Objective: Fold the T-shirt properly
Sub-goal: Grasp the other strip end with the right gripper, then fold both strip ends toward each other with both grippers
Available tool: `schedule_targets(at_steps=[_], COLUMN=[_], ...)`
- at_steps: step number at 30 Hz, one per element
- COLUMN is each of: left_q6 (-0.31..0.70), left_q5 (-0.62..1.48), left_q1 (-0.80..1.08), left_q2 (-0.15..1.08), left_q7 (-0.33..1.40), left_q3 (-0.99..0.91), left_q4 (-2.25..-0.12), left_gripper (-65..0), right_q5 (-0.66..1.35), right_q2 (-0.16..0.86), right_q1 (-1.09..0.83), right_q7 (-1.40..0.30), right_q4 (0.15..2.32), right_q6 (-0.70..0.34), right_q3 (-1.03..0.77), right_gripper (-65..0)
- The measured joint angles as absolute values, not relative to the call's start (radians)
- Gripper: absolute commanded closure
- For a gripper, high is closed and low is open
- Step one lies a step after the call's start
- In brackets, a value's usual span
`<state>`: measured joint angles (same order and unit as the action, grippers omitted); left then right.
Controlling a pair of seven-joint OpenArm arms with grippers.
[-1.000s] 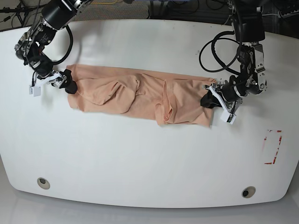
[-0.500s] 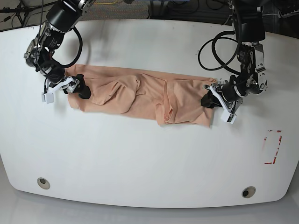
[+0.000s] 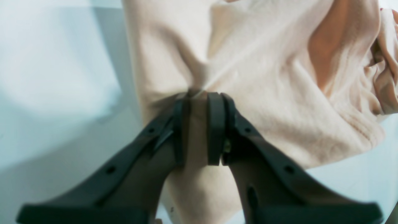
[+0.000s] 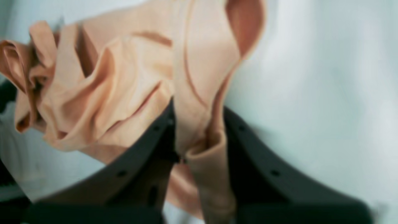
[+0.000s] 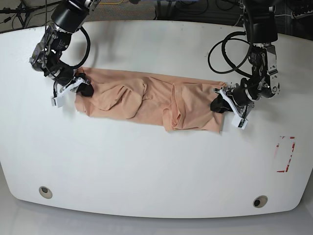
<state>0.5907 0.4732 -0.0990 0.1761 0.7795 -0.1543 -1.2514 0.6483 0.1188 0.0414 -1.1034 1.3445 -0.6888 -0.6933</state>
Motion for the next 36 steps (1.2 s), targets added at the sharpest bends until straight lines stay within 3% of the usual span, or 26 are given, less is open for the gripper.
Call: schedule_targets(at_steps=[8,19,28,36], left_q6=[0.596,0.583,0.516,0.456], left_q5=[0.406,0.265,0.243,0.243], left_q1=[-0.101,-0.122,-0.134,-0.136], left_q2=[0.166,0.110,0.051,0.004], left_q7=[0.769,0.741,0.746,0.743], left_q3=[-0.153,-0.116,-0.089,-0.014], left_q4=[-1.258,-1.269,-1.269,-1.270], left_gripper=[-8.9,-8.9,-8.9,-8.9], right_q5=[0.615,0.603,0.604,0.606], right_q2=[0.114,0.123,0.119,0.049], right_q1=[-0.009,-0.099,-0.069,-0.002], right_q7=[-1.111,-1.118,-1.123,-1.117], right_q4=[1.584,1.908,1.976,1.998], right_q6=[-0.683,-0.542,-0.460,-0.444], right_q3=[-0.677,-0.498,-0.284,-0.154], right_gripper=[0.0,0.0,0.0,0.0])
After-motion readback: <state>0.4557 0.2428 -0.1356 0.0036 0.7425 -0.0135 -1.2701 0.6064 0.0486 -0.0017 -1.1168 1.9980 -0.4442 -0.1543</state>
